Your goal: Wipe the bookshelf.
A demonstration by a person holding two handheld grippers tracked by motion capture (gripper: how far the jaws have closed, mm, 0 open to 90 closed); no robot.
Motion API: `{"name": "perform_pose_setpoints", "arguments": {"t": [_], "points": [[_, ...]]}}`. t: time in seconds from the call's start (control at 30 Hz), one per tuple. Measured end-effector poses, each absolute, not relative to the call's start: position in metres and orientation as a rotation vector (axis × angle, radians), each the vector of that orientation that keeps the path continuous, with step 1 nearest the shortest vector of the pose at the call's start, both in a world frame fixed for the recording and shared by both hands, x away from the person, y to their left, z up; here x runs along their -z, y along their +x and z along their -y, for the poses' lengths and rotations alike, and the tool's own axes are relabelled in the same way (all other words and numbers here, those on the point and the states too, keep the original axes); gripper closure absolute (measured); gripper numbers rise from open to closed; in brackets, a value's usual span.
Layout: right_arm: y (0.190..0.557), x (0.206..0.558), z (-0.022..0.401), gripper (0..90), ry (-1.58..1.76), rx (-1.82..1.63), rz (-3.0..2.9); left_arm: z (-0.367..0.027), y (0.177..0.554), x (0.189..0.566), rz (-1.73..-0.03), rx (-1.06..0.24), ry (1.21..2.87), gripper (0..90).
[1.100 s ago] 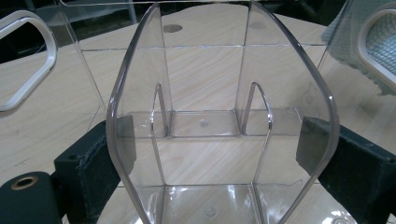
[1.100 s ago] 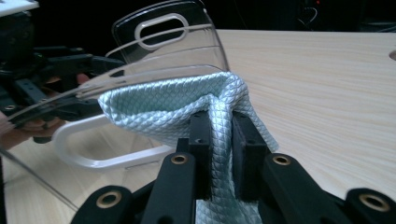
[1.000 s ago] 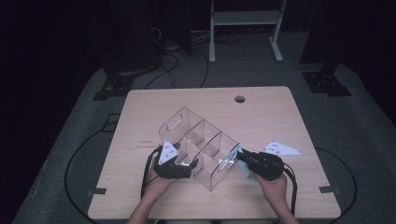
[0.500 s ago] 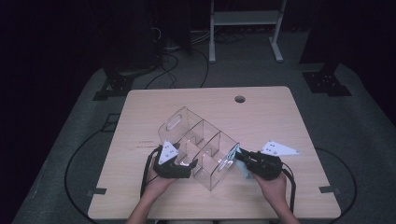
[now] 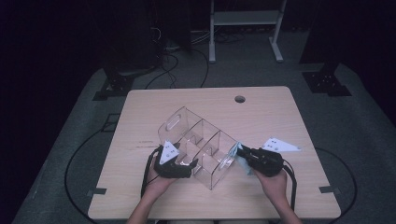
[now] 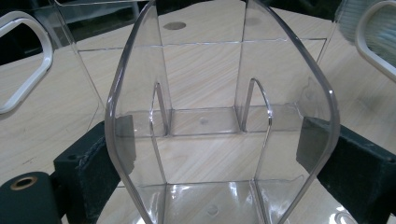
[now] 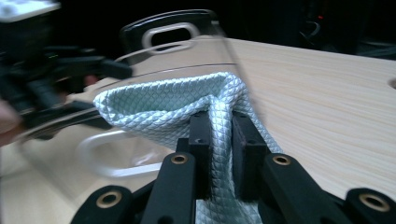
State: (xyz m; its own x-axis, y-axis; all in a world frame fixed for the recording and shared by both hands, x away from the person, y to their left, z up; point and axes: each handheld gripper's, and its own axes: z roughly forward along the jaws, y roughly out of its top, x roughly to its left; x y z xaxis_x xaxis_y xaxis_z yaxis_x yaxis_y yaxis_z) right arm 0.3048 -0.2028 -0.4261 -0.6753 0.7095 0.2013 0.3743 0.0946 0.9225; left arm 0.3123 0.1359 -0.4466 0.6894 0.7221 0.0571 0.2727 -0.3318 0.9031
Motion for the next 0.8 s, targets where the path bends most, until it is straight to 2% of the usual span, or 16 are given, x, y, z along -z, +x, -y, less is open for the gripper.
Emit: {"name": "perform_pose_setpoints", "arguments": {"t": [0.1, 0.33, 0.57, 0.8], "points": [[0.305, 0.426, 0.202, 79.6, 1.086, -1.613, -2.069, -0.135, 0.313, 0.446, -0.787, -0.57, 1.91, 7.4], [0.281, 0.425, 0.179, 79.2, 0.923, -1.652, -2.169, -0.137, 0.313, 0.447, -0.791, -0.568, 1.901, 7.5], [0.303, 0.424, 0.197, 79.4, 1.059, -1.638, -2.101, -0.134, 0.312, 0.447, -0.798, -0.574, 1.895, 7.4], [0.275, 0.425, 0.173, 79.4, 0.943, -1.711, -2.186, -0.136, 0.314, 0.447, -0.794, -0.568, 1.899, 7.1]]}}
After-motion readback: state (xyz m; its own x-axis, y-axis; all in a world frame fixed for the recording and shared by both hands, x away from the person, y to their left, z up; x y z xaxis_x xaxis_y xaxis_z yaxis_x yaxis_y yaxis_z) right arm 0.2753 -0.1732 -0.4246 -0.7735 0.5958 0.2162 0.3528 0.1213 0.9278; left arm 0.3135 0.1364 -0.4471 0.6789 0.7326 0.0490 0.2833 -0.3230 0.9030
